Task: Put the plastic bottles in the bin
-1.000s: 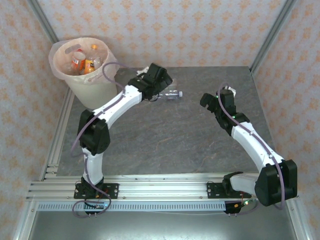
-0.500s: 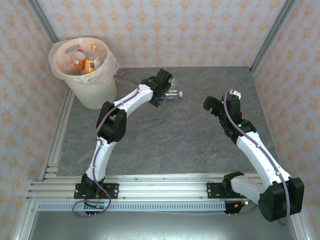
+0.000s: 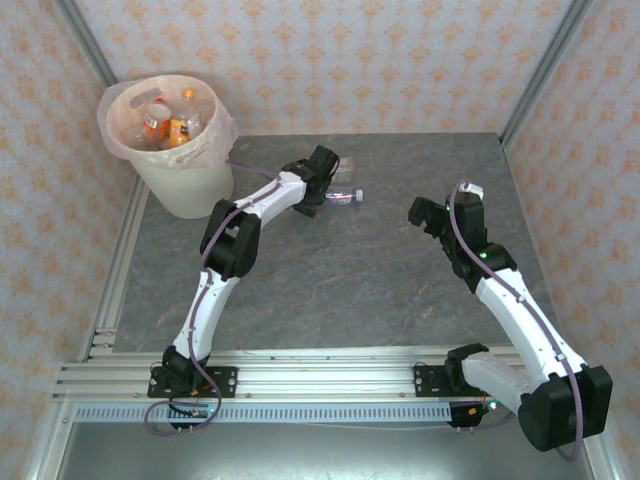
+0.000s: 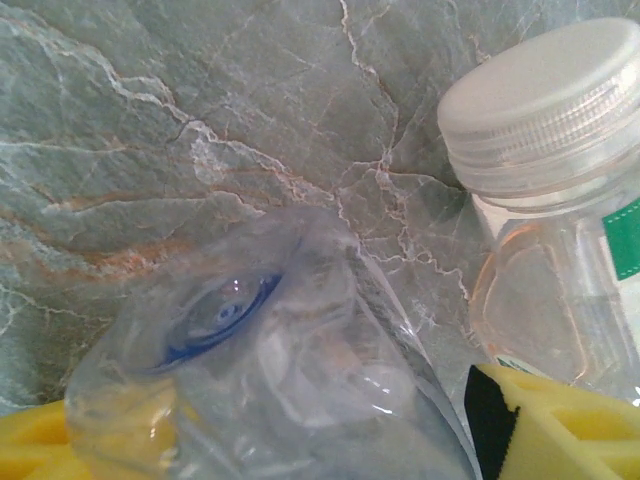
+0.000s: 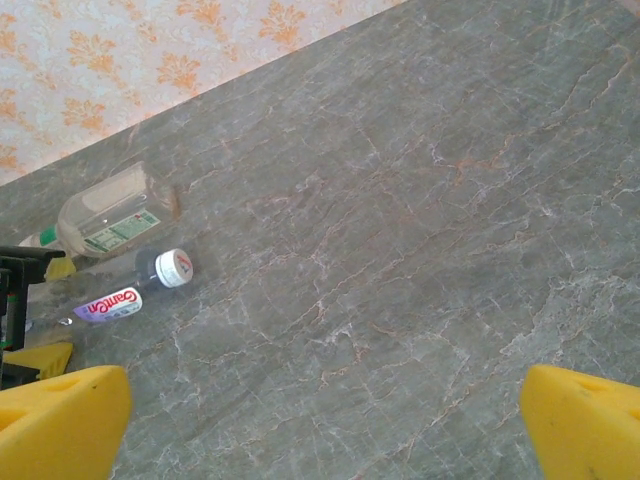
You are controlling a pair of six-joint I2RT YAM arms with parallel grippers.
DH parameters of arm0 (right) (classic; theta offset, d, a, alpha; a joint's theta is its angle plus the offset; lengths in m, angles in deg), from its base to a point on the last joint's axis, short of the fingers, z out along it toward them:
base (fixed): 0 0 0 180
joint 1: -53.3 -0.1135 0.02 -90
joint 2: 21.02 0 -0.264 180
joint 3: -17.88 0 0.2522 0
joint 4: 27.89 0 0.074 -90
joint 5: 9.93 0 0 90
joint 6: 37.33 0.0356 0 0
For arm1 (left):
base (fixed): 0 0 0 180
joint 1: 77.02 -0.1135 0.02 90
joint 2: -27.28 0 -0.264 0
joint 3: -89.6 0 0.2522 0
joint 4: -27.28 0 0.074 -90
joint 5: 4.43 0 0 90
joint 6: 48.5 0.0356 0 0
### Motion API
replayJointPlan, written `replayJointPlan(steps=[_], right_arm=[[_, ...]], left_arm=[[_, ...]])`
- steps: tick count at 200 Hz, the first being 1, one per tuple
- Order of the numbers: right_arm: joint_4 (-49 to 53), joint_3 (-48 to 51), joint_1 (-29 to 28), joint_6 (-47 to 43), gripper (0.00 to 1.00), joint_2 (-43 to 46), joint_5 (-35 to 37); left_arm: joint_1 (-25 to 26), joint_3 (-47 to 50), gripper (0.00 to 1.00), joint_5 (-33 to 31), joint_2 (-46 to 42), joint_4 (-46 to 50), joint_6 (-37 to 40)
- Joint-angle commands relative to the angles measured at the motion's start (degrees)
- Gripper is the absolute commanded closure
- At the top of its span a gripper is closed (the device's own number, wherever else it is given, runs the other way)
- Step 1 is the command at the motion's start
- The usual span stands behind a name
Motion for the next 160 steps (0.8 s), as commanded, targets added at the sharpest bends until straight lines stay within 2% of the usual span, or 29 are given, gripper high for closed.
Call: replayJointPlan(steps=[1, 18, 49, 87, 117, 160], right_arm=[[1.07, 0.44, 0.26, -1.15, 0.00, 0.76, 0.89], [1.08, 0.44, 0.25, -1.16, 0.00, 0.67, 0.81], [1.08, 0.43, 0.27, -0.77, 0.00, 0.40, 0.55], [1.08, 0.53, 0.25, -0.05, 0.00, 0.26, 0.54], [0.66, 0.70, 0.26, 0.41, 0.00, 0.23, 0.64], [-0.39, 0.81, 0.25, 1.02, 0.00, -0.05, 0.31]], left_arm=[[0.06, 0.82, 0.26, -2.60, 0.99, 0.56, 0.07], [0.02, 0.26, 0.27, -2.69, 1.46, 0.06, 2.24], [0.10, -0.55, 0.27, -4.22, 1.74, -3.21, 11.38], [0.10, 1.11, 0.36, -5.02, 0.32, -6.58, 19.57], [0.52, 4.03, 0.41, -4.95, -1.57, -9.96, 24.07], [1.19, 5.69, 0.41, -6.90, -3.70, -7.56, 28.15]])
